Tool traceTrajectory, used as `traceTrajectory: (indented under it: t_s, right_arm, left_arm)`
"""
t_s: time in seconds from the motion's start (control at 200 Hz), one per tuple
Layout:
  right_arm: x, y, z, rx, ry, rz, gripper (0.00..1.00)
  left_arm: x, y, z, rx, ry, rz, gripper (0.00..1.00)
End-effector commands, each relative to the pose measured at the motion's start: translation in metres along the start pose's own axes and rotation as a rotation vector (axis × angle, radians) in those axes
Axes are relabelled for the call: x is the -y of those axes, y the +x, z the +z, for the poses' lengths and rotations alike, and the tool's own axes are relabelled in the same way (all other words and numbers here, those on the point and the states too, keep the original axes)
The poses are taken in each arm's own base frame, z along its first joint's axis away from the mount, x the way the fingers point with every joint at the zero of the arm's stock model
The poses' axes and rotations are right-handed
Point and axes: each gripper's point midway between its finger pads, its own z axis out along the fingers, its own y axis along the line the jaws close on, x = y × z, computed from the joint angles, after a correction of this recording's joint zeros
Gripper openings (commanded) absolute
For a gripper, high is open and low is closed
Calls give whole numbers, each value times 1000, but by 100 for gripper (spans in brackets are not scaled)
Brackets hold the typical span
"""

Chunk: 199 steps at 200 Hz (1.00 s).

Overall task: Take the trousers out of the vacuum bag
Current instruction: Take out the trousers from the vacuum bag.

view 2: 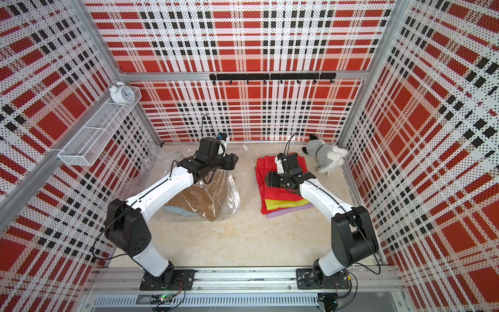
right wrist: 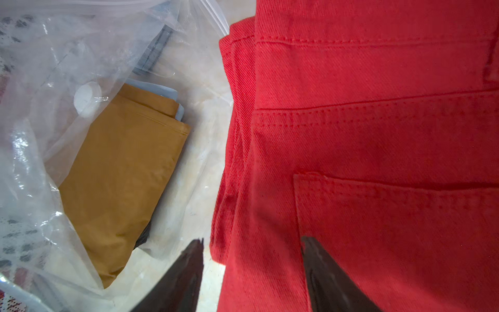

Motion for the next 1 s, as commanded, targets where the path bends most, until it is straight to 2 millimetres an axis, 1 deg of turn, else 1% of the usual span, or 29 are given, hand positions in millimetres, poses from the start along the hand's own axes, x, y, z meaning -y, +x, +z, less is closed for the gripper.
traceTrajectory:
  t_s: [0.0,0.12,0.185,0.251,0.321,0.351,0.391,0.461,0.606,0.636,0.651,0.732,0.837,0.932,0.992]
  right_arm:
    - [-6,-3,3,13,-12,-1,63]
    - [-8,-2,5,9,-20,0,63]
    - [-10,-2,6,9,-26,-3,63]
    - [-15,-2,8,6,-34,-9,63]
    - [-22,-1,10,2,-47,-20,63]
    - [-27,-1,12,0,-55,-27,63]
    - [-33,1,15,-7,-67,-35,63]
    - [-47,3,21,-16,-92,-49,62]
    - [-81,10,39,-34,-183,-57,61]
    - [-88,11,44,-34,-206,-66,60]
    - [-92,12,46,-37,-218,-42,60]
    - [-105,17,63,-54,-263,-26,59]
    - [-119,27,87,-97,-291,-20,58]
    - [-132,32,105,-117,-322,-12,58]
    - [-136,34,116,-128,-338,9,59]
  left_arm:
    - [-11,1,4,-10,-66,1,67]
    - [-15,11,11,-44,-85,10,66]
    - [-16,17,15,-65,-85,13,62]
    - [-16,21,17,-77,-83,13,53]
    - [-15,21,16,-77,-81,12,34]
    - [-16,21,15,-75,-81,11,28]
    - [-16,20,14,-75,-78,10,23]
    - [-15,18,10,-67,-69,7,17]
    - [-11,11,-2,-43,-33,18,0]
    - [-11,10,-5,-36,-28,22,0]
    - [-11,9,-6,-32,-24,25,0]
    - [-10,10,-12,-19,-2,47,0]
    - [-23,9,-17,15,15,28,0]
    - [-28,-1,-28,56,60,-10,0]
    - [-32,-8,-36,91,57,-23,0]
